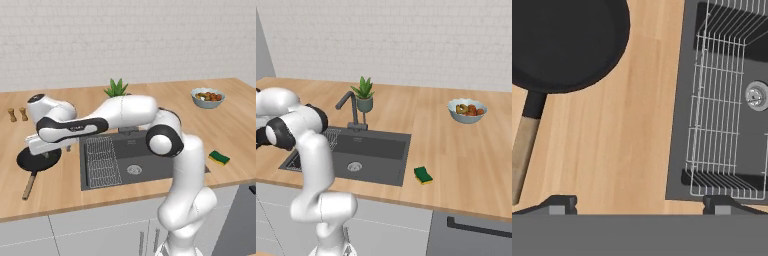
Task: Pick the pan and sponge and place them into the sink. Then turn on the water.
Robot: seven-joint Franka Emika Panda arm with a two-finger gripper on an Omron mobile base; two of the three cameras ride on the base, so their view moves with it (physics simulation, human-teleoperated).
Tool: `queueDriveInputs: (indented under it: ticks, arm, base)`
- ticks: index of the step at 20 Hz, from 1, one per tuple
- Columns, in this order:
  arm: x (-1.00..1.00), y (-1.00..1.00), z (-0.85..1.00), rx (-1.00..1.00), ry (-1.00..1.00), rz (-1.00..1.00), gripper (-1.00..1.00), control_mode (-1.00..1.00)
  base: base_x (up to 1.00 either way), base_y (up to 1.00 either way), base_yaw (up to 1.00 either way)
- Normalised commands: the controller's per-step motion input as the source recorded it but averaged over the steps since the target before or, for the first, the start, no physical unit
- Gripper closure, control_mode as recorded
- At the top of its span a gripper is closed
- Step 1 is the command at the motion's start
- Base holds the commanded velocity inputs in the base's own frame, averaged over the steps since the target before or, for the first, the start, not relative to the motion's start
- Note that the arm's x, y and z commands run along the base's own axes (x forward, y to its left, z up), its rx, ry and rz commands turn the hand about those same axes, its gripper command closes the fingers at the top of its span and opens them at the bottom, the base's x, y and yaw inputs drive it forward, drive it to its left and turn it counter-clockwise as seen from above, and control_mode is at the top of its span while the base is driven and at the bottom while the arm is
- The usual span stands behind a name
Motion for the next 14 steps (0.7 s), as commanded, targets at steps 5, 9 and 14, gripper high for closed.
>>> queueDriveInputs:
  ticks: [5,9,14]
  arm:
    - [0.0,0.24,-0.22,0.04,0.0,0.0,-1.0,-1.0]
    - [0.0,0.27,-0.29,0.09,0.0,0.0,-1.0,-1.0]
    - [0.0,0.25,-0.26,0.05,0.05,0.0,-1.0,-1.0]
  base:
    - [0.0,0.0,0.0]
    - [0.0,0.0,0.0]
    - [0.0,0.0,0.0]
